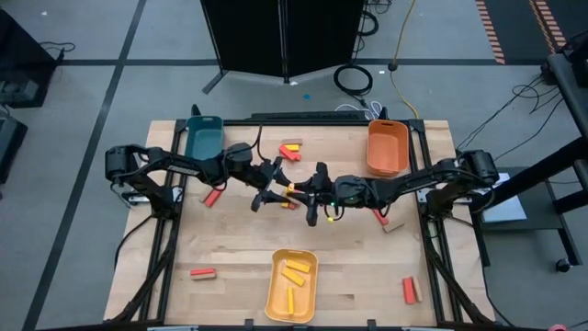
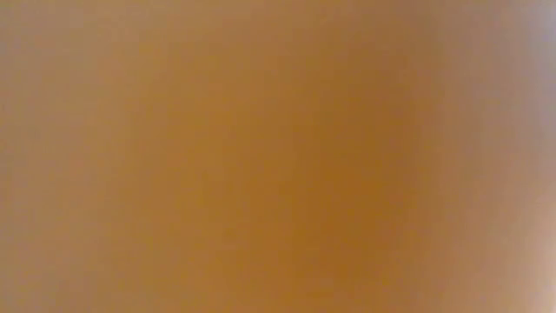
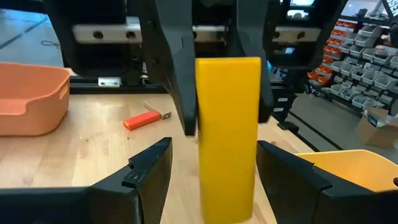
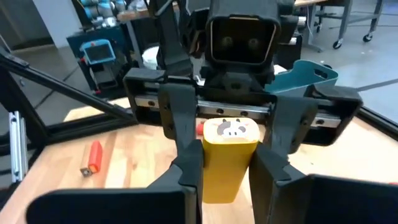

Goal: Sort blocks
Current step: Put the yellow block into the yellow bin

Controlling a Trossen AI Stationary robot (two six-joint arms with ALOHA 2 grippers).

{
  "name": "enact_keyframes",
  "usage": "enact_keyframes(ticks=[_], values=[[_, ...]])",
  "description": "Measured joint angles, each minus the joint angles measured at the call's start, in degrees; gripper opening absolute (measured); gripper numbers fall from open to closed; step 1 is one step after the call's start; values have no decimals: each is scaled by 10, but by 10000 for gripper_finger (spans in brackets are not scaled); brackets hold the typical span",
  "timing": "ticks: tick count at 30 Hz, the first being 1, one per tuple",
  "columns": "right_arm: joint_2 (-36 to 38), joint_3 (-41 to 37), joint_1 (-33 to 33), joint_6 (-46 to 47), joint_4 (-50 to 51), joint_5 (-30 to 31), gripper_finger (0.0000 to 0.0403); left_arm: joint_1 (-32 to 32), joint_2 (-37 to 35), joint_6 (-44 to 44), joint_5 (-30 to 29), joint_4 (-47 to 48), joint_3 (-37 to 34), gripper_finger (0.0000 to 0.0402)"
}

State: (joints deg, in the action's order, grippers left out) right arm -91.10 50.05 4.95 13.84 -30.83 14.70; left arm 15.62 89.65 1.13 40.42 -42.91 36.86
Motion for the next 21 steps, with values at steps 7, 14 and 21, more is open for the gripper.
enact_keyframes(ticks=[7,14,21], values=[[0,5,0,9,18,4,49,0,0,0,0,0,0,210],[0,5,-1,15,25,22,49,0,0,-1,-25,1,0,128],[1,5,-1,17,35,32,66,0,0,-1,-35,2,0,91]])
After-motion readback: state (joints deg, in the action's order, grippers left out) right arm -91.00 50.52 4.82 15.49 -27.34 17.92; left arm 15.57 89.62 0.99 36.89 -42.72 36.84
